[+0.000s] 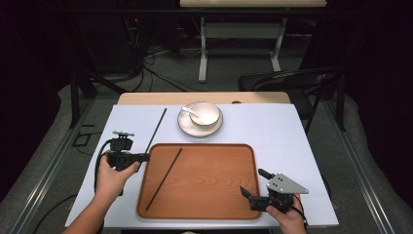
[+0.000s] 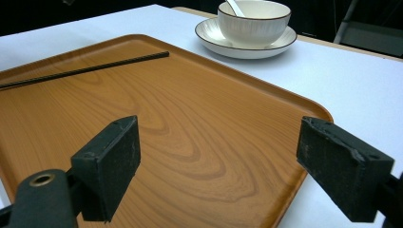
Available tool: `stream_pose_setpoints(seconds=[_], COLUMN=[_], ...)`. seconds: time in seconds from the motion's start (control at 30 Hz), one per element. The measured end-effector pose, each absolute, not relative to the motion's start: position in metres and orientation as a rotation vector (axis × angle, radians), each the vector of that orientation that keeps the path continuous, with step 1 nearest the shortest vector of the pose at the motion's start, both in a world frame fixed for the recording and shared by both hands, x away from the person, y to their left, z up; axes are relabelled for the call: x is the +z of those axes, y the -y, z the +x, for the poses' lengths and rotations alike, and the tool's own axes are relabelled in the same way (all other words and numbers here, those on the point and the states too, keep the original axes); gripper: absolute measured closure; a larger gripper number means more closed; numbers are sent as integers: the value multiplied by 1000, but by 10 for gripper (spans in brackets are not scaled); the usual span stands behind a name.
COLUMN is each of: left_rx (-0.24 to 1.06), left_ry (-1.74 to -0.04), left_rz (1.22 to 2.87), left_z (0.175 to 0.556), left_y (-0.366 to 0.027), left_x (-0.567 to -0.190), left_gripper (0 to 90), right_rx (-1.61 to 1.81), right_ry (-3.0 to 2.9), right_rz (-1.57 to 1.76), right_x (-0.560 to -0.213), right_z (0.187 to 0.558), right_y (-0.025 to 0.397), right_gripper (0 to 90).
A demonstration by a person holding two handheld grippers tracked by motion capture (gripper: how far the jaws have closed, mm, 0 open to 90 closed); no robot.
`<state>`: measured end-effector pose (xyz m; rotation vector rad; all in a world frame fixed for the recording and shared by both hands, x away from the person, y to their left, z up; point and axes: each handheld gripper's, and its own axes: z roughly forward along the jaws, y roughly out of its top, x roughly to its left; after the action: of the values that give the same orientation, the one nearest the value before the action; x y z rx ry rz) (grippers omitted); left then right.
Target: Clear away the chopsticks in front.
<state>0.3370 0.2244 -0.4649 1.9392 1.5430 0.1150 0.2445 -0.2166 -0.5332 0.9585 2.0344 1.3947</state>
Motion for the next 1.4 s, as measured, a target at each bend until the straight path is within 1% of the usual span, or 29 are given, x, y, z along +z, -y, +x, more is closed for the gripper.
stream_pose_setpoints(seconds=[0.1,0.33,0.7,0.83,1.4], left_rx=[108,99,36,13,24], left_ry=[-1534,-1540,-1556,-1566,-1591], left_rz=[1950,1978,2029,2031,2080], left_z=[324,308,288,286,290], left_y=[-225,-227,-225,-225,-222], left_x=[-471,-483,-512,-517,-528], left_gripper=[861,861,861,861,858], right_rx=[1394,1392,1389,1388,1390], right_ry=[-2034,-2034,-2033,-2035,-2036], right_rz=[960,958,957,956,960], right_x=[-533,-533,-533,-533,-533], right_z=[245,244,244,244,244], right_y=[217,217,217,216,216], right_gripper=[143,143,143,143,143])
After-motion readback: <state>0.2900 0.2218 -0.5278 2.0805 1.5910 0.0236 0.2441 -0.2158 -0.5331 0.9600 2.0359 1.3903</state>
